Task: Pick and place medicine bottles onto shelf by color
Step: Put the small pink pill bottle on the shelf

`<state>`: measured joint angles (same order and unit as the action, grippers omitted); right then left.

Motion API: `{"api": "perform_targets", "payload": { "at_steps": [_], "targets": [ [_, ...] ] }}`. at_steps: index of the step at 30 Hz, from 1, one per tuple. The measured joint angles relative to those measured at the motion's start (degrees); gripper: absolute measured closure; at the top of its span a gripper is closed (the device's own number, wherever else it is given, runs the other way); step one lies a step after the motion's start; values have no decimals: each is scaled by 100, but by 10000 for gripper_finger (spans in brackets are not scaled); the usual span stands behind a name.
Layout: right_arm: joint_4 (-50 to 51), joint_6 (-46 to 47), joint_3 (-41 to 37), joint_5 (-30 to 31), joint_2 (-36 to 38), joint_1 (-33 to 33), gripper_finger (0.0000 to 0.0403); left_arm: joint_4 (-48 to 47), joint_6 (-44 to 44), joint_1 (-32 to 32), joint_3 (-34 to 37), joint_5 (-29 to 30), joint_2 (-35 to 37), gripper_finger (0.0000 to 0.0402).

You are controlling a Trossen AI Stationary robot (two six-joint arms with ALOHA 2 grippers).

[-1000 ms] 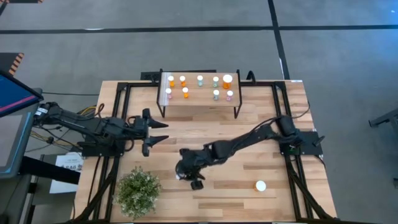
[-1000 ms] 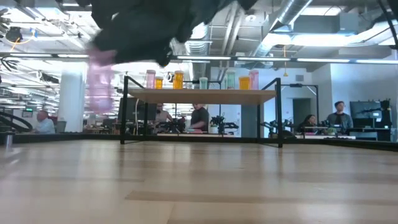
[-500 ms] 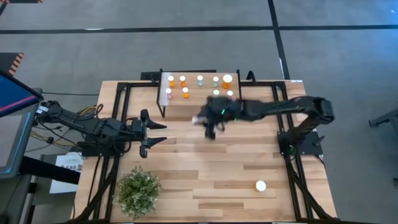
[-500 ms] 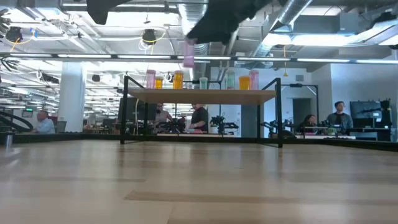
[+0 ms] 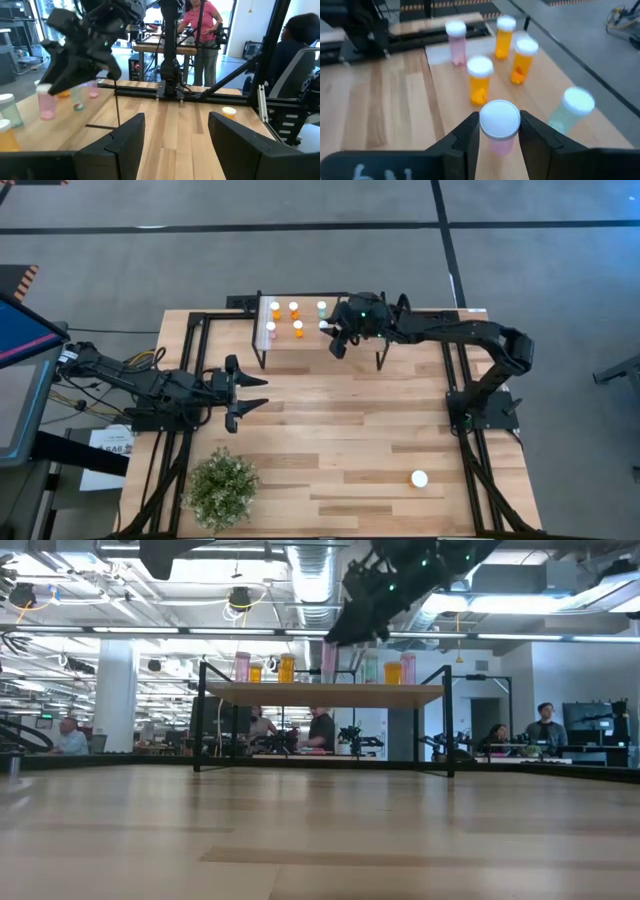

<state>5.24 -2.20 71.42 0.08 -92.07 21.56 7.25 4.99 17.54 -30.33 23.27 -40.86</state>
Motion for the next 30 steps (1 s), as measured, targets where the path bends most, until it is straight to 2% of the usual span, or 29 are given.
{"api": "perform_targets", "payload": {
  "at_steps": [5, 30],
  "targets": [
    [-67, -86, -2, -19, -214, 114, 265, 0, 0, 0, 0, 4, 0, 195],
    [146, -129, 4, -35, -200, 188, 259, -2, 7, -2, 2, 9, 0, 195]
  ]
}}
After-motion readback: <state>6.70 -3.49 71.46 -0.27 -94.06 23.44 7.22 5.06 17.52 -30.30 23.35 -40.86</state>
